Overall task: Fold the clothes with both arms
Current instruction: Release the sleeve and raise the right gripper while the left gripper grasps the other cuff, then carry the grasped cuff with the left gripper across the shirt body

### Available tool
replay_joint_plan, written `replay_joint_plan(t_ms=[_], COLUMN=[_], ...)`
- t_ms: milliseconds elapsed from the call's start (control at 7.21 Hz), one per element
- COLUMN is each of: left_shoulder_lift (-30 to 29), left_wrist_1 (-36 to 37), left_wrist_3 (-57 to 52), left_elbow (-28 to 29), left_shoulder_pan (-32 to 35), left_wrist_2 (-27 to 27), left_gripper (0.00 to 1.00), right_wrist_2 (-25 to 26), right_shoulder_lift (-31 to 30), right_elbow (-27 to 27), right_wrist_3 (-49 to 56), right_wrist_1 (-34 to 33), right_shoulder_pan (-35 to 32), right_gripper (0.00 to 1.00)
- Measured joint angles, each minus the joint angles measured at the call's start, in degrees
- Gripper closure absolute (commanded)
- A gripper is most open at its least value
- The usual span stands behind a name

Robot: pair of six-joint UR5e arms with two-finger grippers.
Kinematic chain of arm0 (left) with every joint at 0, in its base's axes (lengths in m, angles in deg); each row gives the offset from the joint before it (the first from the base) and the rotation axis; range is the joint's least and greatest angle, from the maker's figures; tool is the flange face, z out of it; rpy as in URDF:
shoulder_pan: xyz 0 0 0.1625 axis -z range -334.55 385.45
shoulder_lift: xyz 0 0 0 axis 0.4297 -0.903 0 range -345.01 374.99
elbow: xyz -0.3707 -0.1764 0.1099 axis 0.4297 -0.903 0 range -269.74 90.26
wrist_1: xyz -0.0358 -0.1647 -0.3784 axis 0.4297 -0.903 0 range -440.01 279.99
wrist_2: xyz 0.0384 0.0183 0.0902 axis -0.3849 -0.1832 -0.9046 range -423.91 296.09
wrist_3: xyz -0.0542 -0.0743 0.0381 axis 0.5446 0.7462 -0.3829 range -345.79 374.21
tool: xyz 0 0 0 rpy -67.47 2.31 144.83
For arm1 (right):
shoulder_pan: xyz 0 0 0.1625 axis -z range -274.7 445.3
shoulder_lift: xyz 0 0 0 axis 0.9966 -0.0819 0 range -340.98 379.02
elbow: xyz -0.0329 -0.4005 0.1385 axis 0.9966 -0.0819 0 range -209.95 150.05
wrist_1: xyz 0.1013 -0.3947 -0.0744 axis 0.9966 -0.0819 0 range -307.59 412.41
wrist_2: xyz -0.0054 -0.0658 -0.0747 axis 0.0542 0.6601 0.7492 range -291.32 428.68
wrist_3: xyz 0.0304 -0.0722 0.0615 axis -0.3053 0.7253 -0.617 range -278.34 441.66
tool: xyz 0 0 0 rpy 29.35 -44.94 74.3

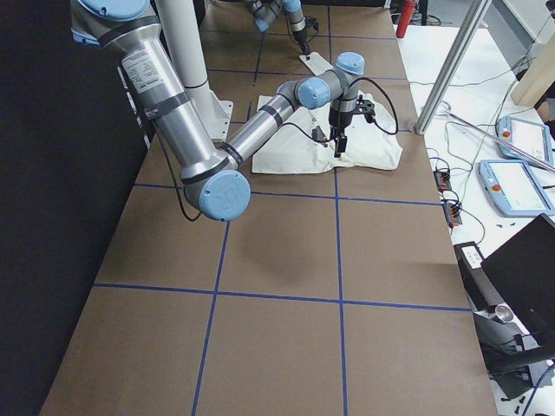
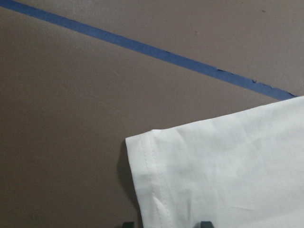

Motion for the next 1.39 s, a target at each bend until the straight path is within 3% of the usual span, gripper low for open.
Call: replay_joint_plan(t_ms=[416,832,1109,1386], left_shoulder_lift=[-0.4,-2.0,-10.5,-24.1], left_wrist_1=[2.6,13.5,22.2,31.9], left_wrist_3=[0.0,-0.4,-0.7,-3.0], left_elbow=[-2.3,-11.0,-13.6,-13.4], left_shoulder_pan=[-0.1,0.5,2.1,4.5], left_wrist_2=[0.2,0.3,0.4,1.0], left_gripper=[1.0,1.0,1.0,1.0], right_wrist_2=[0.0,-0.2,-1.1,-1.6], right_shoulder_lift=[-0.3,-2.3,-7.9,-15.1], right_elbow=[0.0,1.1,5.7,10.8], right_wrist_3=[0.0,0.1,0.1,0.4], right_wrist_1=[0.1,0.2,0.2,0.3], right_shoulder_pan=[0.1,-0.1,-1.4,-3.8], right_gripper=[0.0,0.0,0.0,0.0])
